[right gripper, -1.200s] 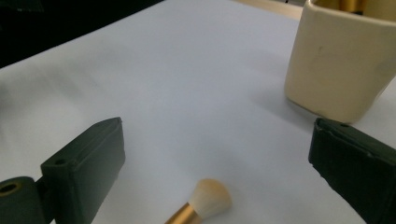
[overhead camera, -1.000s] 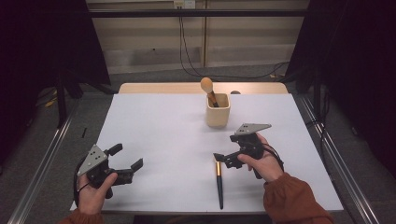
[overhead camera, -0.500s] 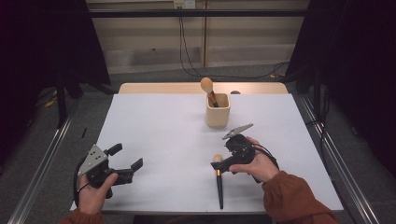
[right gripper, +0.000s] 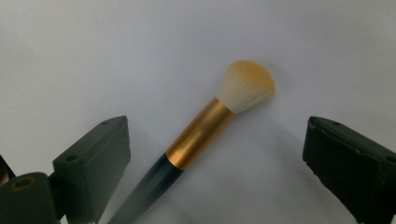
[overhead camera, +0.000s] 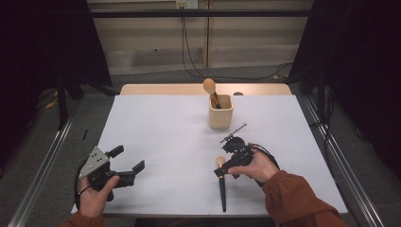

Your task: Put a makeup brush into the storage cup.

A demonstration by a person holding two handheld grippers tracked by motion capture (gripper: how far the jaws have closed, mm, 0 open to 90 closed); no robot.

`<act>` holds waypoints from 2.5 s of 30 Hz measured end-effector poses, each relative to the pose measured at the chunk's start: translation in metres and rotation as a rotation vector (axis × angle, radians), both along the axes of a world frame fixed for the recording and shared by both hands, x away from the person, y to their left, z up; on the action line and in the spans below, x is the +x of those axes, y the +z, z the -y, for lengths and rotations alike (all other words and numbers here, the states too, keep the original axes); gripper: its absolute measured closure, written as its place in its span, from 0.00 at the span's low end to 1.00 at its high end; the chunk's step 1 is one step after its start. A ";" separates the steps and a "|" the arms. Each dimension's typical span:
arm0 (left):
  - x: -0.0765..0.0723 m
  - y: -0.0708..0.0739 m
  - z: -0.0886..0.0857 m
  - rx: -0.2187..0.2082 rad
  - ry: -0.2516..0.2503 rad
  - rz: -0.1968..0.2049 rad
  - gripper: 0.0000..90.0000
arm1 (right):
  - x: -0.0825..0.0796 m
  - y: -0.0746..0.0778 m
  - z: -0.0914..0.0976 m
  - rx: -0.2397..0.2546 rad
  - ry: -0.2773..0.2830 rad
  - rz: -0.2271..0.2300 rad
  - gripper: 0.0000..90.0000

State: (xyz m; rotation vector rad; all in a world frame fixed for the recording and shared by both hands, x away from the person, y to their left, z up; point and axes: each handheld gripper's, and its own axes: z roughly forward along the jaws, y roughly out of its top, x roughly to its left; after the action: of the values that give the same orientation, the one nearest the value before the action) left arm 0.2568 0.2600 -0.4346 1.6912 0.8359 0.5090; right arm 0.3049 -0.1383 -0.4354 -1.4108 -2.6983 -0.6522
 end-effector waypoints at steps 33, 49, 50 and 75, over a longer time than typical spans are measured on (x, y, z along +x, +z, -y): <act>0.000 0.000 0.000 0.007 -0.010 -0.001 0.04 | 0.003 -0.013 -0.019 -0.085 0.003 -0.156 0.40; 0.000 -0.001 -0.001 0.005 -0.008 -0.004 0.04 | 0.000 -0.012 -0.022 -0.173 0.010 -0.134 0.66; 0.000 -0.001 -0.001 0.005 -0.007 -0.004 0.04 | 0.000 -0.012 -0.022 -0.175 0.014 -0.134 0.68; 0.000 -0.001 -0.001 0.004 -0.005 -0.012 0.04 | 0.004 -0.012 -0.010 -0.146 0.113 -0.115 0.83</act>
State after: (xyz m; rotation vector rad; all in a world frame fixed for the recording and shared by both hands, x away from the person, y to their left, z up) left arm 0.2571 0.2611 -0.4360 1.7009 0.8392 0.4976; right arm 0.3088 -0.1278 -0.4475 -1.2688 -2.7573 -0.3624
